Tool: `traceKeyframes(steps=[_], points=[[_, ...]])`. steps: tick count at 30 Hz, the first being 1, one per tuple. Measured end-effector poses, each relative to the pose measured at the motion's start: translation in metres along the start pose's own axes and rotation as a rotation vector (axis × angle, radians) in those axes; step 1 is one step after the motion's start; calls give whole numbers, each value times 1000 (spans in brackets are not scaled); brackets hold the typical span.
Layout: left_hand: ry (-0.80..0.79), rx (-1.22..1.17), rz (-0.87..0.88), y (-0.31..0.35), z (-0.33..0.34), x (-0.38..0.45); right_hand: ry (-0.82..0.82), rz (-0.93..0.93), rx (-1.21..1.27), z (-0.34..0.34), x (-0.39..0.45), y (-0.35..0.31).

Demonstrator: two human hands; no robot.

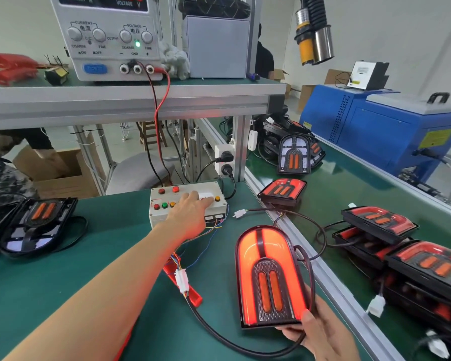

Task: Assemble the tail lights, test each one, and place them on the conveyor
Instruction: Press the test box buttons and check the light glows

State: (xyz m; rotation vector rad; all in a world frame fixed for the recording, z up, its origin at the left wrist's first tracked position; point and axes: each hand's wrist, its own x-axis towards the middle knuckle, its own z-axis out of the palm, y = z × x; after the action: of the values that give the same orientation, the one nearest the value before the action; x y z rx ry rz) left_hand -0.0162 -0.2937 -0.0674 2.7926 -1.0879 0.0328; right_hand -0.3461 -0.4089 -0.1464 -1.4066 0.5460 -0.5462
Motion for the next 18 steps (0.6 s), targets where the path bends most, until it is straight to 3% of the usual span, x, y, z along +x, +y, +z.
traceKeyframes(steps=[18], points=[[-5, -9, 2, 1, 0, -1, 6, 13, 41, 3, -2, -4]])
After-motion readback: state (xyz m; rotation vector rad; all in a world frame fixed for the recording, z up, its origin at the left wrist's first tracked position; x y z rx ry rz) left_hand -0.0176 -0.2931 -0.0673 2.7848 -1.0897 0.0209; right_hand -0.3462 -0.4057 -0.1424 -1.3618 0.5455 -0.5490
